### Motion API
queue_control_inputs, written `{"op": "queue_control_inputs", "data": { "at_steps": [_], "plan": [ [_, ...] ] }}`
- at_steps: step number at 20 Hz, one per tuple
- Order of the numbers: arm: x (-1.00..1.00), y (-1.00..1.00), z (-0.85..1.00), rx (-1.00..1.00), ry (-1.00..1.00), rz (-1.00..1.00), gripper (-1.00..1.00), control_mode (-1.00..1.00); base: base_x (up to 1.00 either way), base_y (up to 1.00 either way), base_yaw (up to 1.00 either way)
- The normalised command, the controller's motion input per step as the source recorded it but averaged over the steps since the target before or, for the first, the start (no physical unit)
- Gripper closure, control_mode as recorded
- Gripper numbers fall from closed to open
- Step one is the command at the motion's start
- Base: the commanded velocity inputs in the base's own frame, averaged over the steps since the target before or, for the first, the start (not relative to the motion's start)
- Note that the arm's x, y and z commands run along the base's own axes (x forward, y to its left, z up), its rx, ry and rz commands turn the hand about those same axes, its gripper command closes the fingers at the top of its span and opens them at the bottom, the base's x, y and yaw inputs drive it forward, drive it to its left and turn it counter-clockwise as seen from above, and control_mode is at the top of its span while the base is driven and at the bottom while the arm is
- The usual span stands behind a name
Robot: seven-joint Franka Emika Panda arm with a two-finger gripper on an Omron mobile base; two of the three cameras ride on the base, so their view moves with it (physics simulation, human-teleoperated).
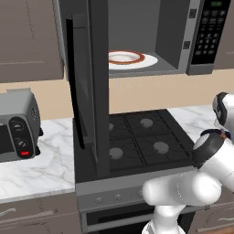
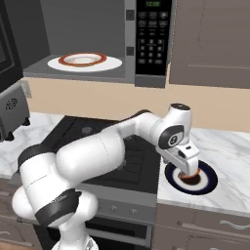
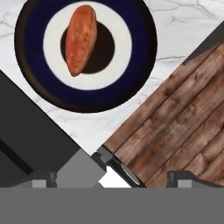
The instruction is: Pick the sweet potato from the counter and place it in the microwave. Then turn on the microwave.
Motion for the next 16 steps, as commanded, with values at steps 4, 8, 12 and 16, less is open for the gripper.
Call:
{"op": "queue_control_inputs", "data": {
  "at_steps": [4,8,12,16],
  "plan": [
    [0.60,-0.11,-0.21,0.00,0.00,-0.02,-1.00,-1.00,0.00,0.00,0.00],
    [0.48,-0.18,-0.24,0.00,0.00,-0.01,-1.00,-1.00,0.00,0.00,0.00],
    [0.29,-0.22,-0.26,0.00,0.00,-0.03,-1.00,-1.00,0.00,0.00,0.00],
    [0.29,-0.26,-0.28,0.00,0.00,-0.03,-1.00,-1.00,0.00,0.00,0.00]
  ]
}}
